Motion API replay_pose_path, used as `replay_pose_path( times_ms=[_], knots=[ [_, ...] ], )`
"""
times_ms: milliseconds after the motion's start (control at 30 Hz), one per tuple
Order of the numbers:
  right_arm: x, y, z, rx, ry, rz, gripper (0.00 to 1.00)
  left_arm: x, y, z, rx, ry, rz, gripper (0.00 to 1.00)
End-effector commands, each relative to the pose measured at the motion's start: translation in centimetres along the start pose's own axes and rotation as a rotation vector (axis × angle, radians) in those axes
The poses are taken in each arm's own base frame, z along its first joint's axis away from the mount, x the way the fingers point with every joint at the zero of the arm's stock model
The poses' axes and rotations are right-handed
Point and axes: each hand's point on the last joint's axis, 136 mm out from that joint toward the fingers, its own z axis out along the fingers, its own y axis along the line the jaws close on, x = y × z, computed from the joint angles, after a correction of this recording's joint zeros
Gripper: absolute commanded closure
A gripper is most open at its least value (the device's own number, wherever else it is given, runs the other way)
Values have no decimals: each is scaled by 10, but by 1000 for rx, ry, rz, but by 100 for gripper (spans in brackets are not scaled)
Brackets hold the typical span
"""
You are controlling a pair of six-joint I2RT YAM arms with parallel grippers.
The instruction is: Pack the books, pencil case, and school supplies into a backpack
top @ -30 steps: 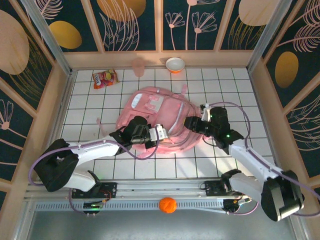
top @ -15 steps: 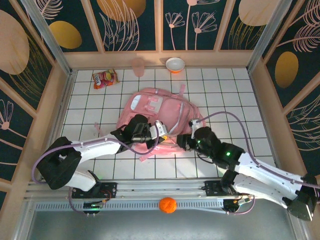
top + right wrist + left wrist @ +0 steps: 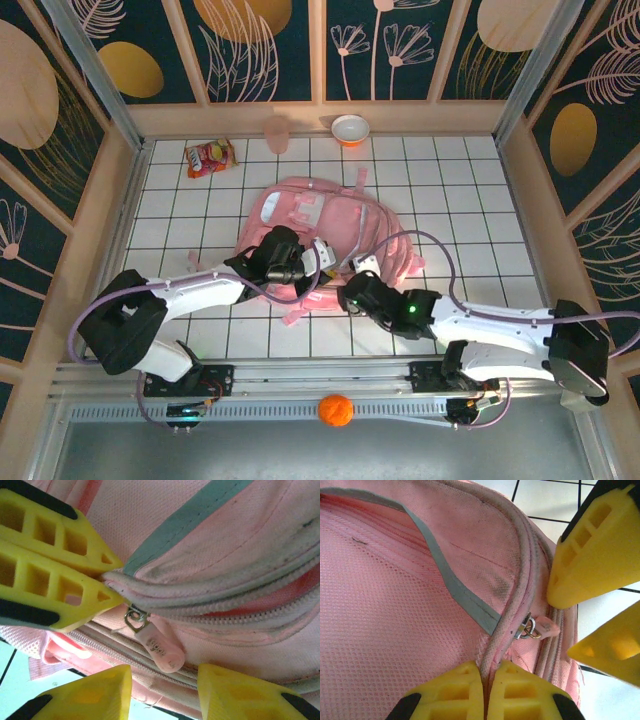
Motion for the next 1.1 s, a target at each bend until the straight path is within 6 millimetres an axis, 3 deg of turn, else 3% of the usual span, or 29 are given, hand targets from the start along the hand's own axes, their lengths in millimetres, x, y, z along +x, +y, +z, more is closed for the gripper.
replay_pose_path(
  times_ms=[0,100,300,533,767,867,1000,1067],
  knots=[
    [-25,1,5,20,-85,50,60,-10,-9,-2,61,-19,-40,100],
    [-29,0,11,24,-87,56,65,-12,-10,-3,66,-21,-36,100],
    [-37,-13,9,63,-76,60,91,-1,-2,-6,19,18,-21,100],
    [-43,-41,-3,53,-59,95,100,17,9,-12,-37,72,-53,100],
    [-44,-53,-4,42,-23,90,100,19,12,-13,-52,73,-57,100],
    [-48,-29,-5,-81,-24,98,100,12,9,-12,-28,45,-75,100],
    [-49,-1,-13,-117,-75,99,75,-7,-1,-10,58,-10,-195,100],
    [-48,1,-18,-85,-88,114,71,-12,2,-9,55,-18,-294,100]
  ],
)
